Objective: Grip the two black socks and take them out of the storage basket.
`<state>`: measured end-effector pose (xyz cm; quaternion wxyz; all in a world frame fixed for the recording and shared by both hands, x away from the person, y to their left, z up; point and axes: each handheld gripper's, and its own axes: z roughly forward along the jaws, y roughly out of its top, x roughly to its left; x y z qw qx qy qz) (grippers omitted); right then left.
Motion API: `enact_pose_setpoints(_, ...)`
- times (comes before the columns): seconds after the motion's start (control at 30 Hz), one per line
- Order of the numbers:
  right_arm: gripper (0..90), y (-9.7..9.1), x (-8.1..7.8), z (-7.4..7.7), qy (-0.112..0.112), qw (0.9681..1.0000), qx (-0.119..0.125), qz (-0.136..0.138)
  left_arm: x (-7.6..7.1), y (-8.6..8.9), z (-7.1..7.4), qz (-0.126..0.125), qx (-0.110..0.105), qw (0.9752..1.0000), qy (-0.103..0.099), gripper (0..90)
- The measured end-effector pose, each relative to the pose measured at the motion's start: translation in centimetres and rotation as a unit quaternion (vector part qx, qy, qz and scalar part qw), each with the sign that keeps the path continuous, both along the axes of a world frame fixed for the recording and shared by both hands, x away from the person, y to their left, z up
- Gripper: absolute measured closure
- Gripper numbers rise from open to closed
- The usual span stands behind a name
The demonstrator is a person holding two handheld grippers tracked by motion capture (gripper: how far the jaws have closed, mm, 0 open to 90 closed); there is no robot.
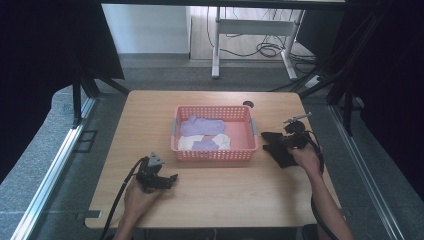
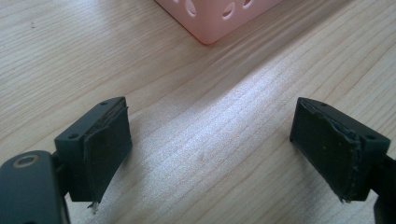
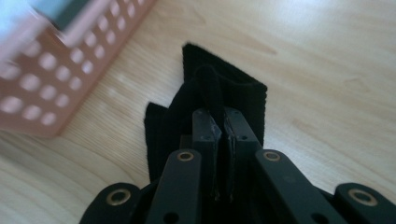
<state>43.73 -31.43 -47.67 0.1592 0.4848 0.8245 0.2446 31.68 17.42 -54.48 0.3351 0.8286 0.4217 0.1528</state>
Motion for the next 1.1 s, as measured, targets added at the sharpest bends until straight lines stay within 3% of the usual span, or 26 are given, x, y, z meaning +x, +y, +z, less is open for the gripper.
enact_pose_setpoints(0.13, 84.5, -0.2, 0.2, -1.9, 0.01, 0.9999, -0.005, -0.008, 0.0, 0.0, 0.0, -0.001, 0.001, 1.0, -0.001, 12.3)
enact_pose_setpoints(0.23, 84.0, -0.4, 0.2, -2.1, 0.01, 0.9999, 0.001, -0.012, 0.0, 0.0, 0.0, -0.001, 0.001, 1.0, 0.0, 12.3)
enact_pose_setpoints(0.37, 80.6, -0.2, 0.1, -1.8, 0.012, 0.9998, -0.01, -0.009, 0.0, 0.0, 0.0, 0.0, 0.0, 1.0, 0.0, 12.3)
enact_pose_setpoints(0.53, 63.2, -0.3, -0.3, -0.1, -0.005, 1.0, -0.001, -0.005, 0.0, 0.0, 0.0, 0.0, 0.0, 1.0, 0.0, 12.2)
enact_pose_setpoints(0.57, 63.2, -0.3, -0.3, -0.1, -0.005, 1.0, -0.001, -0.005, 0.0, 0.0, 0.0, 0.0, 0.0, 1.0, 0.0, 12.2)
enact_pose_setpoints(0.6, 56.4, -0.3, -0.4, 0.5, -0.008, 0.9999, 0.006, -0.003, 0.0, 0.0, 0.0, 0.0, 0.0, 1.0, 0.0, 12.3)
enact_pose_setpoints(0.63, 56.4, -0.3, -0.4, 0.5, -0.008, 0.9999, 0.006, -0.003, 0.0, 0.0, 0.0, 0.0, 0.0, 1.0, 0.0, 12.3)
enact_pose_setpoints(0.67, 50.3, -0.3, -0.7, 1.1, -0.016, 0.9999, 0.005, 0.0, 0.0, 0.0, 0.0, 0.0, 0.0, 1.0, 0.0, 12.3)
enact_pose_setpoints(0.8, 40.7, -0.2, -1.2, 2.3, -0.036, 0.9993, 0.006, 0.005, 0.0, 0.0, 0.0, 0.0, 0.0, 1.0, 0.0, 12.3)
enact_pose_setpoints(1.1, 28.4, 0.5, -2.8, 4.8, -0.071, 0.997, -0.001, 0.032, 0.0, 0.0, 0.0, 0.0, 0.0, 1.0, 0.0, 12.2)
